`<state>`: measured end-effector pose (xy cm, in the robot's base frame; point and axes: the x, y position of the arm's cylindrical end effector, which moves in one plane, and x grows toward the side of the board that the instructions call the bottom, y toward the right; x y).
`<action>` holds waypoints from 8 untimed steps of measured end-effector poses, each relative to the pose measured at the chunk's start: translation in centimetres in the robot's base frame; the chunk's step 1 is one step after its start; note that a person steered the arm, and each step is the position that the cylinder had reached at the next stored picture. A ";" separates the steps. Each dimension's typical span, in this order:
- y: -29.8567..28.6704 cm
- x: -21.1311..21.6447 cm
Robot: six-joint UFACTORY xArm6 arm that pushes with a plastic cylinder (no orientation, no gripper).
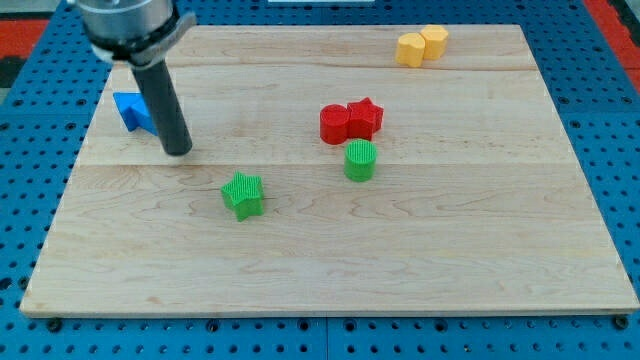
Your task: Push the green blocks towards the center right side of the board
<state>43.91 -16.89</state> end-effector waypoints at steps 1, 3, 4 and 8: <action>0.9 4.9; 12.0 4.2; 16.3 2.6; 27.0 -2.9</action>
<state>41.00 10.10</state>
